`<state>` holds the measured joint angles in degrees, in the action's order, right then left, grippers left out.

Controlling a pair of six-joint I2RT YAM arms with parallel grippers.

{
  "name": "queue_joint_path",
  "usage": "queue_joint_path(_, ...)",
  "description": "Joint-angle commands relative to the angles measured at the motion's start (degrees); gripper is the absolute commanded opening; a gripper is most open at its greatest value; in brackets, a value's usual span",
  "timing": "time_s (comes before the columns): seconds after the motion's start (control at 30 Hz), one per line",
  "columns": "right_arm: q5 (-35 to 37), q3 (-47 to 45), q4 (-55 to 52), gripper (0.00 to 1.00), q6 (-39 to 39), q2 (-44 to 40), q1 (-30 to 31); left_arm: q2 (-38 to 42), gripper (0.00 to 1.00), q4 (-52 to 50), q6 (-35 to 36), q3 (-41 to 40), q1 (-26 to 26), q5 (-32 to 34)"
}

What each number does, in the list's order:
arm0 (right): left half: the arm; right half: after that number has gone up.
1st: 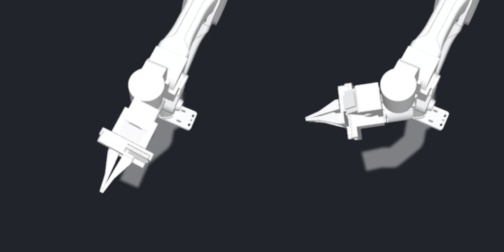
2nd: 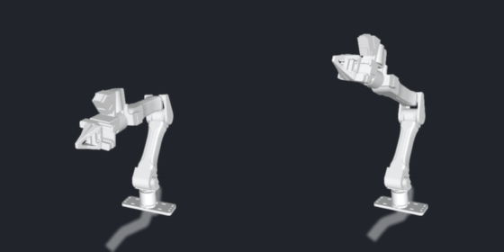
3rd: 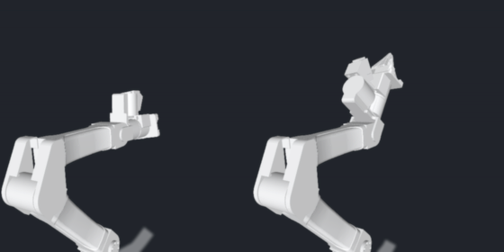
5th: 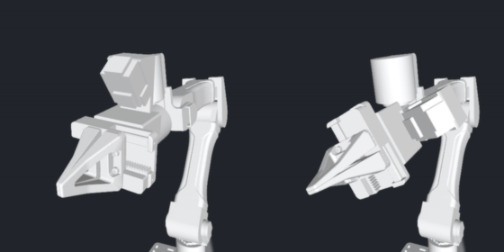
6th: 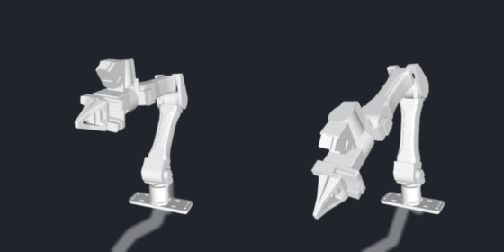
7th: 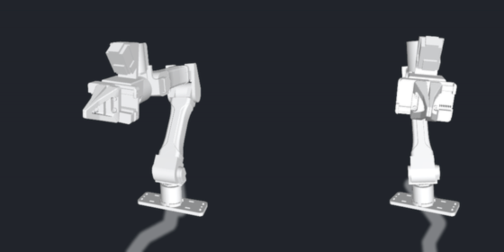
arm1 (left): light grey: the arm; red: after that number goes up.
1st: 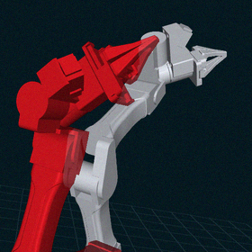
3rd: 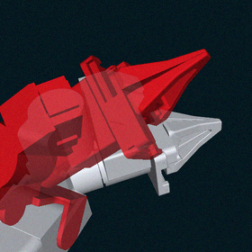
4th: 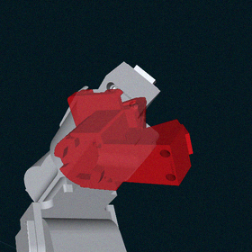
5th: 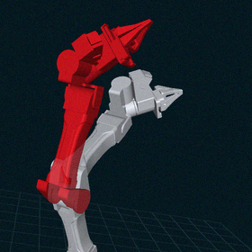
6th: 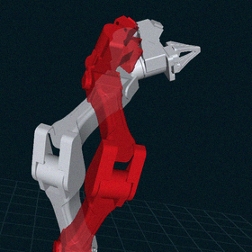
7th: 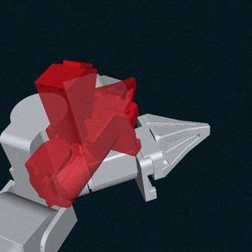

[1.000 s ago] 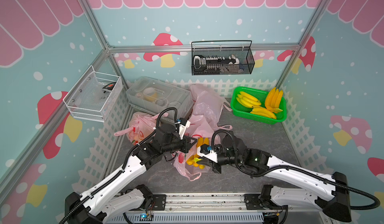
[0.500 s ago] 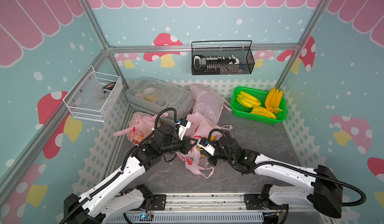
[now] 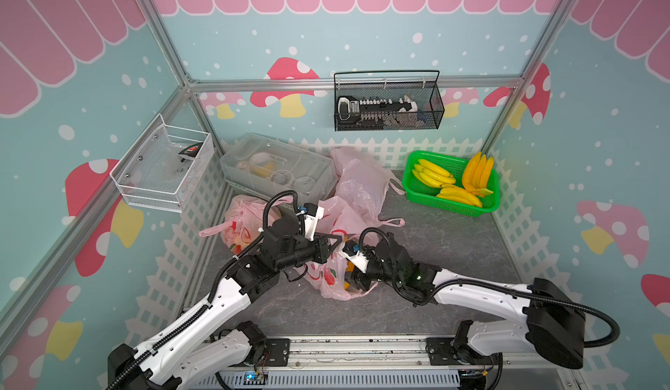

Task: Place the banana into a plastic bag & tie a knot
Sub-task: Place the banana into the plastic bag, then pick up the banana from the basket.

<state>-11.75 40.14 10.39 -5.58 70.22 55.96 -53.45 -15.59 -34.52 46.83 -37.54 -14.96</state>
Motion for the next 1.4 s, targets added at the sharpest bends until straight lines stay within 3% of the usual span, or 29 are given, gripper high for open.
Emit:
queue_joint_path(0.0,5.37,1.57,-9.80,0.70,1.56,-9.63,-2.12,0.58,0.00,-0.82,-1.26,0.01,0.76,6.76)
queue_joint_path(0.17,9.73,3.96,-22.33,0.73,-1.03,-18.67,-12.65,-1.67,0.00,-1.19,-2.46,0.14,2.22,8.92)
queue_joint_path(0.27,14.30,7.90,-26.82,0.76,-2.48,-18.82,-18.00,-3.00,0.00,-0.11,-2.31,0.25,2.45,7.86)
queue_joint_path(0.57,25.87,26.75,-35.75,0.76,-10.40,2.64,-39.58,-2.17,0.00,1.00,-1.27,-1.48,2.47,7.17)
queue_joint_path(0.8,26.45,34.98,-34.91,0.76,-13.54,16.97,-51.40,-1.43,0.00,2.27,-1.05,-4.04,2.48,6.66)
queue_joint_path(1.1,28.28,50.65,-39.57,0.78,-18.24,36.49,-55.04,-2.43,0.00,3.91,-0.63,-5.31,2.77,5.86)
queue_joint_path(1.37,31.96,55.81,-40.25,0.78,-16.67,40.57,-59.00,-2.23,0.00,4.56,-0.97,-6.50,2.88,5.31)
